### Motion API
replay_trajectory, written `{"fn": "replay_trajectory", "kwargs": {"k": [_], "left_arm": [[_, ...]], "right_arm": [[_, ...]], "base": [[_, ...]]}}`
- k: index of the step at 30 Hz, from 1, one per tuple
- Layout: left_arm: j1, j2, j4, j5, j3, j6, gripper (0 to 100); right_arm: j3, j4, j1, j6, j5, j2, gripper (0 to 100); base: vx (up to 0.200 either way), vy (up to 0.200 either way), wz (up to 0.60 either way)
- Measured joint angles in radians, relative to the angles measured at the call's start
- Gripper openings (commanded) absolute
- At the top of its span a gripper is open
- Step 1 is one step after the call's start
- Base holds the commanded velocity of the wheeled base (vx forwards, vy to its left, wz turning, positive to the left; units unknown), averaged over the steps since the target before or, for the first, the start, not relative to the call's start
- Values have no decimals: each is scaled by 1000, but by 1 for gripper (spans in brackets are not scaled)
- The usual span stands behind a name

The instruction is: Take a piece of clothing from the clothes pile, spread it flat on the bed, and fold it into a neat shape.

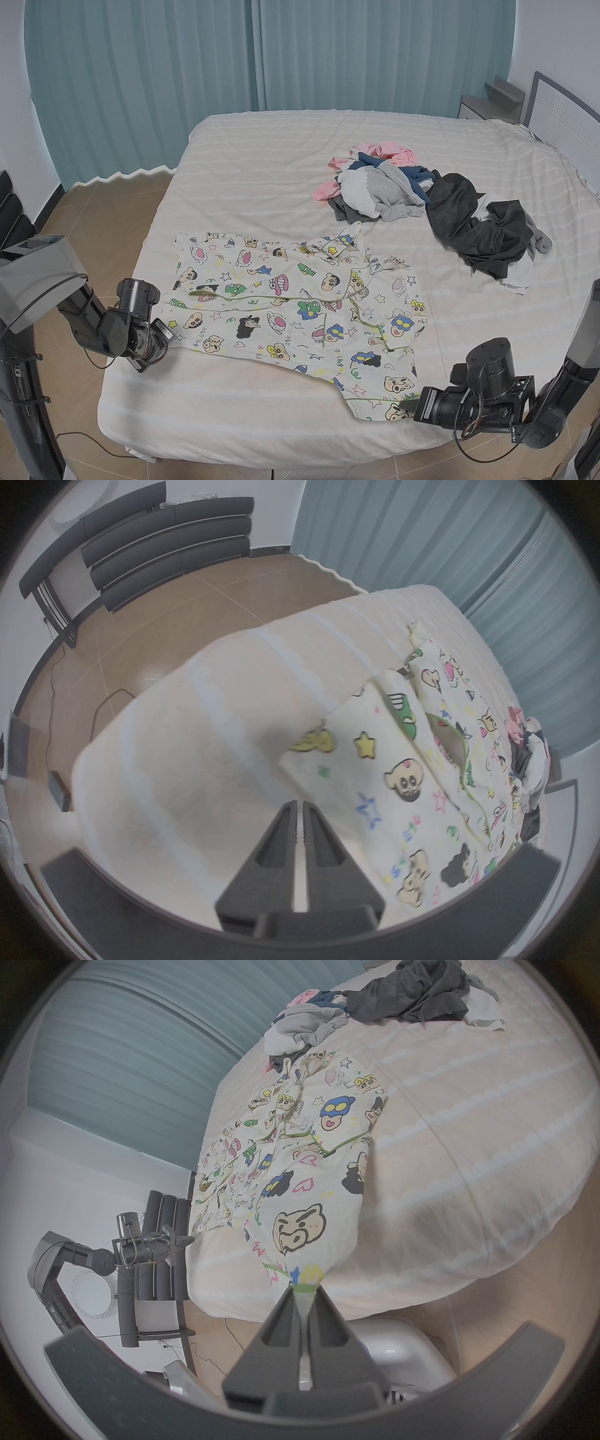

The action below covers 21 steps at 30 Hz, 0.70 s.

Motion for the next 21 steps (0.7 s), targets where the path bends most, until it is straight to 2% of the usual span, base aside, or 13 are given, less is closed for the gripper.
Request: {"fn": "replay_trajectory", "kwargs": {"k": [5, 14, 15, 21], "left_arm": [[38, -52, 4, -20, 86, 35, 0], [65, -90, 1, -106, 116, 33, 0], [65, -91, 1, -107, 114, 33, 100], [70, -90, -53, -109, 85, 34, 100]], "right_arm": [[23, 1, 0, 1, 0, -4, 0], [31, 0, -1, 1, -1, -5, 0], [32, 0, -1, 1, -1, -5, 0], [34, 0, -1, 1, -1, -8, 0]], "base": [[0, 0, 0], [0, 0, 0], [0, 0, 0], [0, 0, 0]]}}
